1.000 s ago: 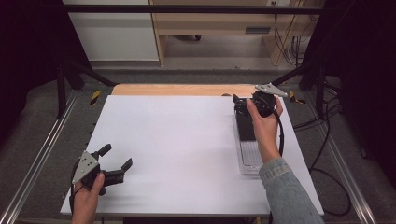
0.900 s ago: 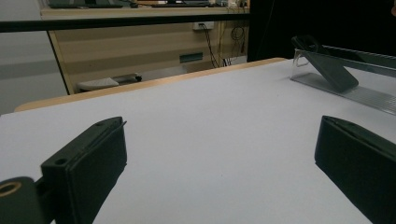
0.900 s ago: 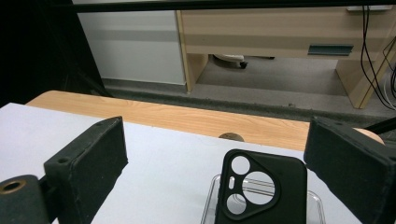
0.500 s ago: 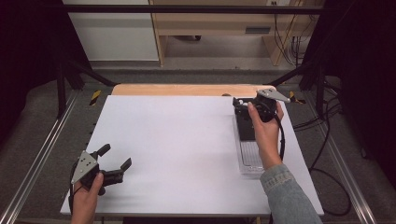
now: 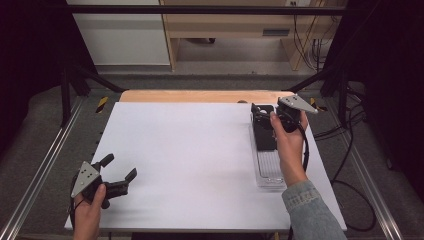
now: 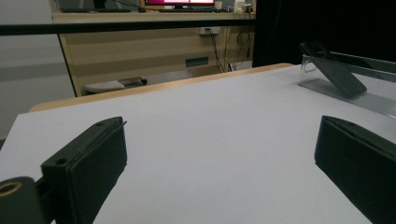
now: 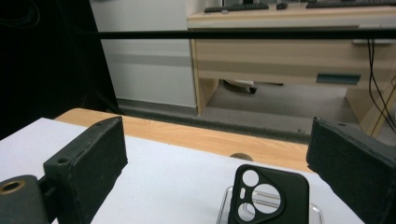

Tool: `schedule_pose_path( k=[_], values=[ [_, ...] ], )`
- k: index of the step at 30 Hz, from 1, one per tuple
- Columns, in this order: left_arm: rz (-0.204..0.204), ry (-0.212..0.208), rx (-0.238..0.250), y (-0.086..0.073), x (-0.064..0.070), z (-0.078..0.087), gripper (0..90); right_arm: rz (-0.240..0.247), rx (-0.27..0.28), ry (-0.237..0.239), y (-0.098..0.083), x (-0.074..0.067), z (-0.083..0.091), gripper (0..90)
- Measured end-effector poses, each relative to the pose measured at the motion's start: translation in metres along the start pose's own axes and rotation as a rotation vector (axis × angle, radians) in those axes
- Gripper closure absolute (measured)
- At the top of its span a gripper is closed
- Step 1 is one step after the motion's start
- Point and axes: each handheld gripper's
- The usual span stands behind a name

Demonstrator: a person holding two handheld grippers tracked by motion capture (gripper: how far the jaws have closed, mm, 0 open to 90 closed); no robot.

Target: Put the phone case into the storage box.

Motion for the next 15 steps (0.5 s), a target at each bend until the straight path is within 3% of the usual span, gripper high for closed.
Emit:
schedule_pose_path(
  k=[15],
  values=[
    [0.025,0.005,0.009,0.0,-0.001,0.001,2.5,0.028,0.078,0.0,0.0,0.004,0.014,4.9]
  ],
)
Point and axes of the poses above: each handheld gripper's, and its own axes: z roughly backward along the jaws, y roughly out of its top, x roughly to its right, and after that the axes turned 11 degrees about -y, right-handed
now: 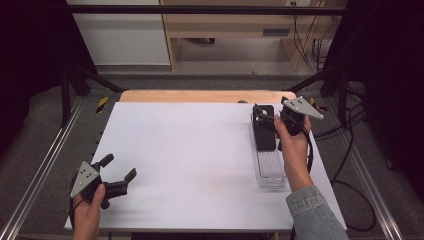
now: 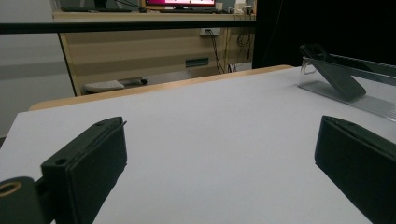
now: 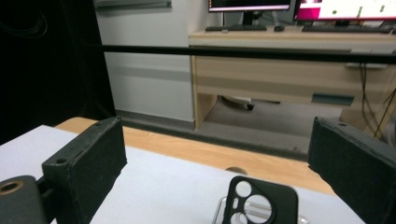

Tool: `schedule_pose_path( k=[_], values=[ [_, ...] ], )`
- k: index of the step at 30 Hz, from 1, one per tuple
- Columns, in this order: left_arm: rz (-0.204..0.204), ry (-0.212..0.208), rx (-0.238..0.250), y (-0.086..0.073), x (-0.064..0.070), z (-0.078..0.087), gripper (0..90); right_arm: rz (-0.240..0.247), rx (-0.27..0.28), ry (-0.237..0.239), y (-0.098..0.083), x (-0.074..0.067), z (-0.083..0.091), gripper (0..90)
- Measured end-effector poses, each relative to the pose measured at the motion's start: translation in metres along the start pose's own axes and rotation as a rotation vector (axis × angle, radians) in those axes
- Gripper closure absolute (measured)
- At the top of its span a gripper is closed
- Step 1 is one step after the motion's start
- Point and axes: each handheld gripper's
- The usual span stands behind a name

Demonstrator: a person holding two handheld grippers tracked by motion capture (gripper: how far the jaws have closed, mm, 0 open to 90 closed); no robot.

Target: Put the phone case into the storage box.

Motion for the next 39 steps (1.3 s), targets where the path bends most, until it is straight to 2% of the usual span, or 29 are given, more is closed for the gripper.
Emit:
schedule_pose_path(
  k=[3,25,39],
  values=[
    [0.0,-0.002,0.0,0.0,0.0,-0.001,2.6,0.015,0.011,-0.015,0.0,0.002,0.001,4.4],
    [0.008,0.003,0.009,0.0,-0.001,0.001,2.4,0.006,0.034,-0.022,0.002,0.016,0.016,3.4],
    [0.02,0.001,0.015,0.0,-0.001,0.002,2.2,0.0,0.044,-0.048,0.004,0.031,0.029,3.2]
  ],
)
Point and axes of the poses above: each handheld gripper's, and its own axes: z roughly backward along the jaws, y roughly out of its top, x roughly to its right, and after that the axes turned 11 degrees about -y, right-handed
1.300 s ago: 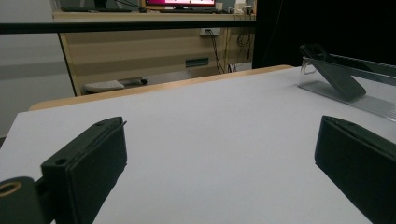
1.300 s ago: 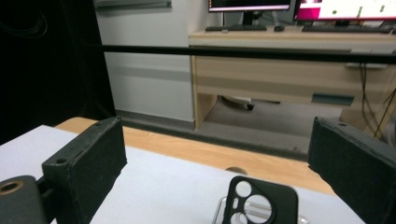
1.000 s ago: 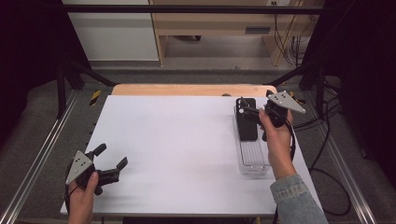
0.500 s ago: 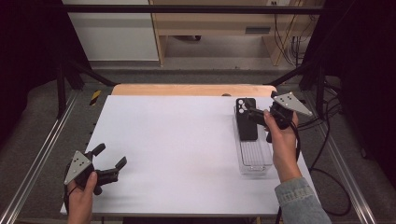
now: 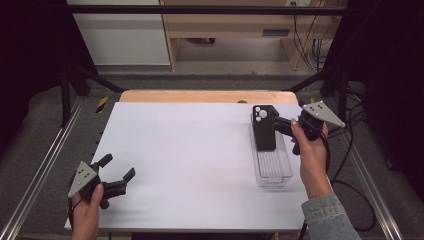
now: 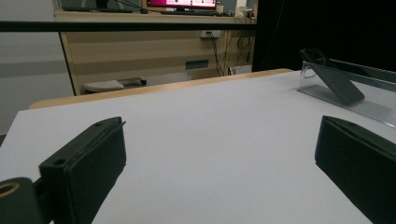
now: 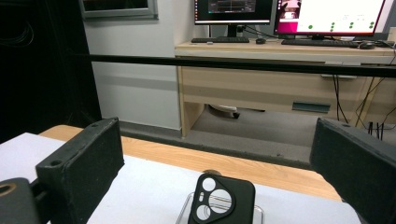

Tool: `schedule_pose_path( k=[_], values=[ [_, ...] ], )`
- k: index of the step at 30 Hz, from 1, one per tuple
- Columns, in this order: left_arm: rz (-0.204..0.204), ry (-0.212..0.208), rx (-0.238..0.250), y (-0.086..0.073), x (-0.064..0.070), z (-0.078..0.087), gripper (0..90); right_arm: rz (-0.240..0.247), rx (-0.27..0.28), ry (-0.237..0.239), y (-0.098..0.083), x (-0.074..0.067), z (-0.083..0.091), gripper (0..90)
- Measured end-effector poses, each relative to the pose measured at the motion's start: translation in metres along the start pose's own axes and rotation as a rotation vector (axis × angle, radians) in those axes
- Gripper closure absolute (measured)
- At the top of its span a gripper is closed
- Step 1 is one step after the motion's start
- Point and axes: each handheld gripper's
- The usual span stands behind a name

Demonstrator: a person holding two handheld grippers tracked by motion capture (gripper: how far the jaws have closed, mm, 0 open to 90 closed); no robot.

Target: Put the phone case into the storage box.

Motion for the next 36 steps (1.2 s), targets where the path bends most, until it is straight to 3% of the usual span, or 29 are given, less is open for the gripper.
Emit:
schedule_pose_path(
  k=[18,36],
  values=[
    [0.015,0.01,0.014,0.001,-0.001,0.004,1.6,-0.015,0.01,-0.014,0.001,0.021,0.018,2.3],
    [0.026,0.005,0.023,0.002,-0.001,0.012,1.6,-0.021,-0.022,-0.02,-0.013,0.035,0.029,2.1]
  ],
)
Point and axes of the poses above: each handheld gripper's, and its own axes: z roughly backward along the jaws, y roughly out of its top, x roughly to its right, and after that the axes turned 11 degrees about -y, right-handed
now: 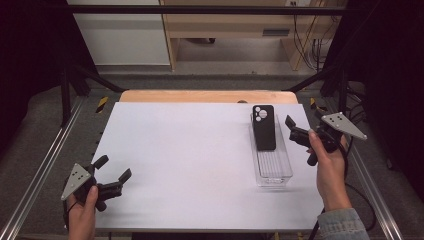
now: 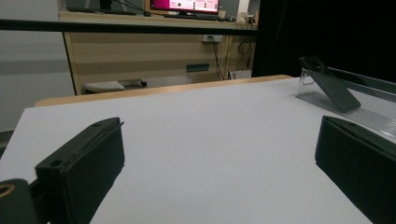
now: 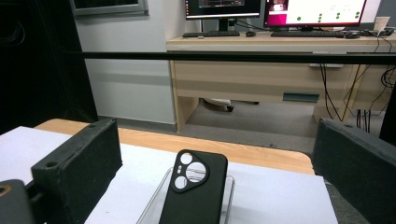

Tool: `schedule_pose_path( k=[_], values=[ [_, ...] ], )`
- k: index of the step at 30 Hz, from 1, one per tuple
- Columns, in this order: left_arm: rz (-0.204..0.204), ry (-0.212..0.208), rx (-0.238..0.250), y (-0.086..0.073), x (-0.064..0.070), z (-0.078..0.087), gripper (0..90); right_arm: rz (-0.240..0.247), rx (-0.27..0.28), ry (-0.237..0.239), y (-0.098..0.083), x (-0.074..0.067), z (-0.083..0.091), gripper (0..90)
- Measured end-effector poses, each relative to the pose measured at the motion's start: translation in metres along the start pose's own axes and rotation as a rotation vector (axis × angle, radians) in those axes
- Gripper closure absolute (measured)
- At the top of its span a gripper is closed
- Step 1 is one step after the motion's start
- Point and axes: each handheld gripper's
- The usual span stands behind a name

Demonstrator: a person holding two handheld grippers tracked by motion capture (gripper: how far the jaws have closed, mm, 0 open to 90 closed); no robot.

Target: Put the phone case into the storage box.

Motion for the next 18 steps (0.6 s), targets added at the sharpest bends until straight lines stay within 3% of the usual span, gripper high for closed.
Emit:
schedule_pose_path(
  k=[18],
  values=[
    [0.01,-0.015,-0.011,-0.001,0.002,0.015,1.6,-0.004,-0.007,0.008,-0.003,0.014,0.013,1.9]
  ],
)
Point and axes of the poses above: each handheld gripper's, and its own axes: z roughly backward along the jaws, y roughly out of its top, x roughly to its right, and after that the axes turned 11 degrees about -y, right-handed
